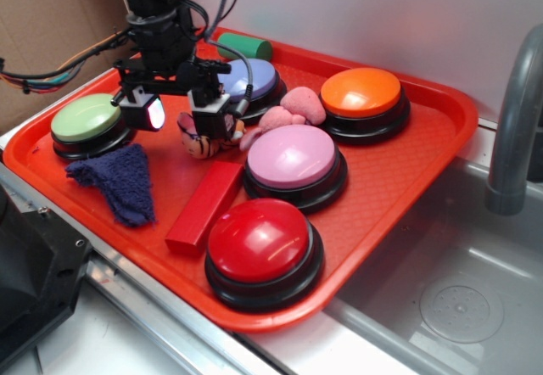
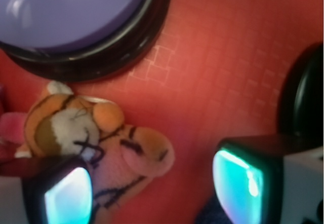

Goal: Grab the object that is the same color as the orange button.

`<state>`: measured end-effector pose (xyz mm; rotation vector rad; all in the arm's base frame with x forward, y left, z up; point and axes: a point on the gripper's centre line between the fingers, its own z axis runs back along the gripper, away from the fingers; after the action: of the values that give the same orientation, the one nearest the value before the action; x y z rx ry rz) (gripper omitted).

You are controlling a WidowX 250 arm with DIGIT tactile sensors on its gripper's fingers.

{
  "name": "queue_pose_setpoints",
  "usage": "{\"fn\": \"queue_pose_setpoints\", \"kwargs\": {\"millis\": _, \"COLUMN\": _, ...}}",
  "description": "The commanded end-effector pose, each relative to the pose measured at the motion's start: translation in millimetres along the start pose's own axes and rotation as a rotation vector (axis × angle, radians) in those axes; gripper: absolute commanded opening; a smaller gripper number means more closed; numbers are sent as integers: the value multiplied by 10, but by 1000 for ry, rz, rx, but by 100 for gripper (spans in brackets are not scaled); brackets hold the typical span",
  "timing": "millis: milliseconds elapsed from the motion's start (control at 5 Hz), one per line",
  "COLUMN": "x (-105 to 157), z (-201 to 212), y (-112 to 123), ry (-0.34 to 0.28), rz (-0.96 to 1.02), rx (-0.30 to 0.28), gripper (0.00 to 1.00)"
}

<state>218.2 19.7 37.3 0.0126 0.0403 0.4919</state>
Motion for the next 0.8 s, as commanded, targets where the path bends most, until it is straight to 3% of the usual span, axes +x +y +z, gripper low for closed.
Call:
{"fn": "queue_pose_setpoints", "kwargs": {"millis": 0, "x": 99, "z": 45, "y": -54, "ry": -30, "rz": 3, "rx": 45, "gripper": 0}}
{"fn": "queue_pose_setpoints", "kwargs": {"millis": 600, "x": 102, "z": 43, "y": -49, "ry": -30, "rz": -12, "rx": 29, "gripper": 0}}
